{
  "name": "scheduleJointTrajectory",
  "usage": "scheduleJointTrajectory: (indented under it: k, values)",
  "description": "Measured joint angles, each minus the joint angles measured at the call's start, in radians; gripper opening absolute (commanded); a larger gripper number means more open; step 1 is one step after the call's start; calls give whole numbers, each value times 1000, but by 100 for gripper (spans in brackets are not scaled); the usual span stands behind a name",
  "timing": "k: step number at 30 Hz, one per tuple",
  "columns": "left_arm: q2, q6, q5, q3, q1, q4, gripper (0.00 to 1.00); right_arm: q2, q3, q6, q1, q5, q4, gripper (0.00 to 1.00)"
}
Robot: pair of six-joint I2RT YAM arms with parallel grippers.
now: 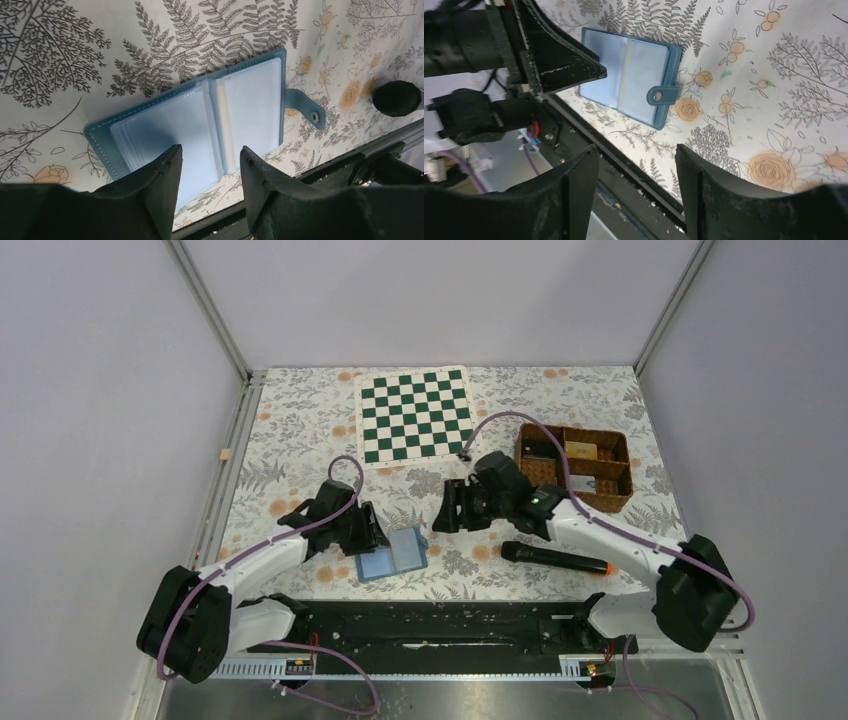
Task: Take the credit cards out of the card holder
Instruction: Remove the credit card from the card holder.
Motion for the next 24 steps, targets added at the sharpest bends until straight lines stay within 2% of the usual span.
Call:
scheduleJointTrajectory:
  k: [10,16,20,22,24]
  values:
    - [-30,-15,-21,-43,0,27,46,315,178,-48,216,296,-18,64]
    - [-55,-24,-14,-70,-1,57,45,412,267,-70,251,377,-36,53]
    - [-60,-26,-10,-74,-12,65,45,445,270,-70,251,385,-40,50]
    - [-60,-26,-10,-75,-21,69,45,452,267,-68,251,385,-39,44]
    - [-60,-26,-10,-75,-27,70,44,452,262,-67,251,383,-38,25]
